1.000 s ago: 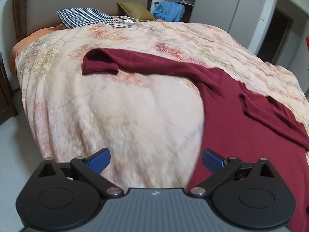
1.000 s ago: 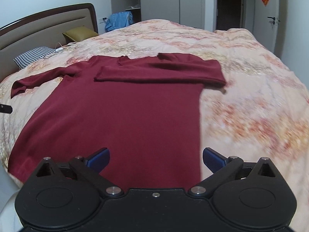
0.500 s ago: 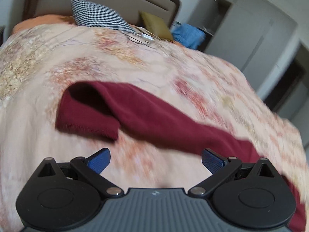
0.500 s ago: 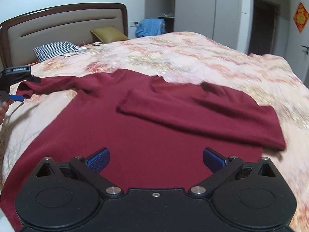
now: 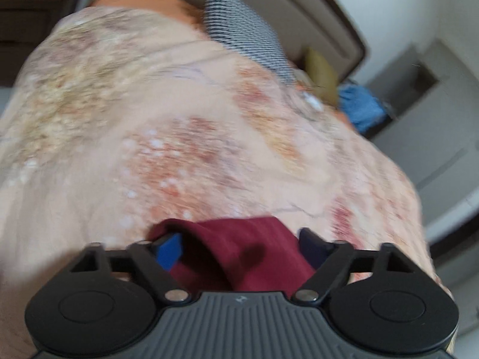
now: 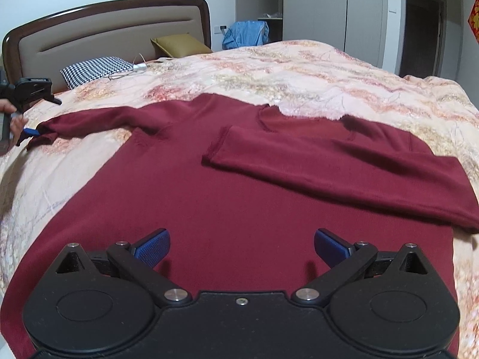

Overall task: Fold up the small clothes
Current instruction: 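Move the left gripper to the other sleeve cuff and close on it, then lift the held sleeve across the shirt body and open the left gripper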

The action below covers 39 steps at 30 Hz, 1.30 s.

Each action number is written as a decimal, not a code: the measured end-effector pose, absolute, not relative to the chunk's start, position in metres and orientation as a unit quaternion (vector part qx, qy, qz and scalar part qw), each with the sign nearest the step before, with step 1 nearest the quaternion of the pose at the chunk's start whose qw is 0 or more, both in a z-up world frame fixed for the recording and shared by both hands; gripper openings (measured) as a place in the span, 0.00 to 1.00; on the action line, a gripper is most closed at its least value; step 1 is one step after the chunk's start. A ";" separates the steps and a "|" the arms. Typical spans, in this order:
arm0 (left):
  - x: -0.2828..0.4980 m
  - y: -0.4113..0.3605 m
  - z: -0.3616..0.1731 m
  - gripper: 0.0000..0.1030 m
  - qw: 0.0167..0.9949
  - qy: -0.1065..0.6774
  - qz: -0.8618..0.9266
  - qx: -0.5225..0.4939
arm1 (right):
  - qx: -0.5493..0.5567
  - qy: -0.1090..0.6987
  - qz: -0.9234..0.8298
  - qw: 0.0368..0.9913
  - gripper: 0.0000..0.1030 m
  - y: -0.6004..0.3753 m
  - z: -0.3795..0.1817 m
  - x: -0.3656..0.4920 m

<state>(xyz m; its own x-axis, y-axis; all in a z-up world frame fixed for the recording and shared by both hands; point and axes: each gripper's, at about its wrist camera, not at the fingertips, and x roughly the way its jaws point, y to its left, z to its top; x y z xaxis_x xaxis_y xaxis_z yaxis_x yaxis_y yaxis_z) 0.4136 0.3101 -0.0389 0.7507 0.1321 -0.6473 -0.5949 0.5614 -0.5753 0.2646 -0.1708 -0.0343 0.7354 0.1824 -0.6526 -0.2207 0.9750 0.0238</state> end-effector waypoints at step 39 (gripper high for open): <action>0.354 -0.018 -0.040 0.50 0.916 0.251 -0.278 0.147 | 0.022 0.342 0.015 0.939 0.99 -0.256 -0.031 0.230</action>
